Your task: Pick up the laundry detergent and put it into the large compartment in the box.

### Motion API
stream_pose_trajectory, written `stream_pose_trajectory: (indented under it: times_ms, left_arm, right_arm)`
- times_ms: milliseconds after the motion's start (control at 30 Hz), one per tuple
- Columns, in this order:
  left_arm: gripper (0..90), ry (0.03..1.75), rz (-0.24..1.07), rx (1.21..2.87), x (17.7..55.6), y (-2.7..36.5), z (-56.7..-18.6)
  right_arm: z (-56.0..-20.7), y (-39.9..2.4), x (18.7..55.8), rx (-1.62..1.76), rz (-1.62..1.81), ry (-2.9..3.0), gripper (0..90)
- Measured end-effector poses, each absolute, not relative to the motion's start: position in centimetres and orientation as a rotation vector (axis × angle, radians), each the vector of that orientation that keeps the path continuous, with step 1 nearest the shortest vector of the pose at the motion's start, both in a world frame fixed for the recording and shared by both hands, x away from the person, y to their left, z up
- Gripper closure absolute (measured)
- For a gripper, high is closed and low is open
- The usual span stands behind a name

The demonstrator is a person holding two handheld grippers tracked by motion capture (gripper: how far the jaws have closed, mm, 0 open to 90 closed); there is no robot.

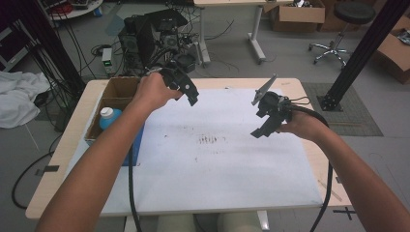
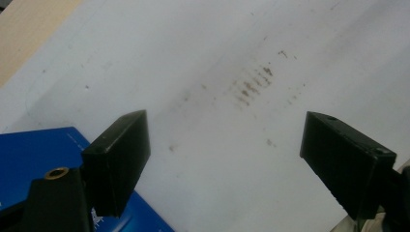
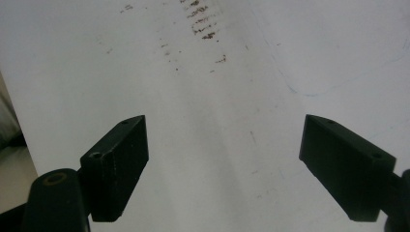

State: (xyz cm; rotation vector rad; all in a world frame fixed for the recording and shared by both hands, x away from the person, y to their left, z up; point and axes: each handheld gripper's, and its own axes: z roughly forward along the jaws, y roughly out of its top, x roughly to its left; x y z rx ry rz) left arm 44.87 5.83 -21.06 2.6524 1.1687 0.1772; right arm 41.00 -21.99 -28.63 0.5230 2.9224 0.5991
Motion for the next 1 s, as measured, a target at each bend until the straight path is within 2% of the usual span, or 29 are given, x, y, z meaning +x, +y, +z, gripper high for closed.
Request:
stream_pose_trajectory:
  times_ms: [1000]
  left_arm:
    - [19.4,1.136,0.160,2.689,45.28,5.26,-21.69]
  right_arm:
    - [-28.58,-21.89,41.14,0.518,0.598,2.924,17.6]
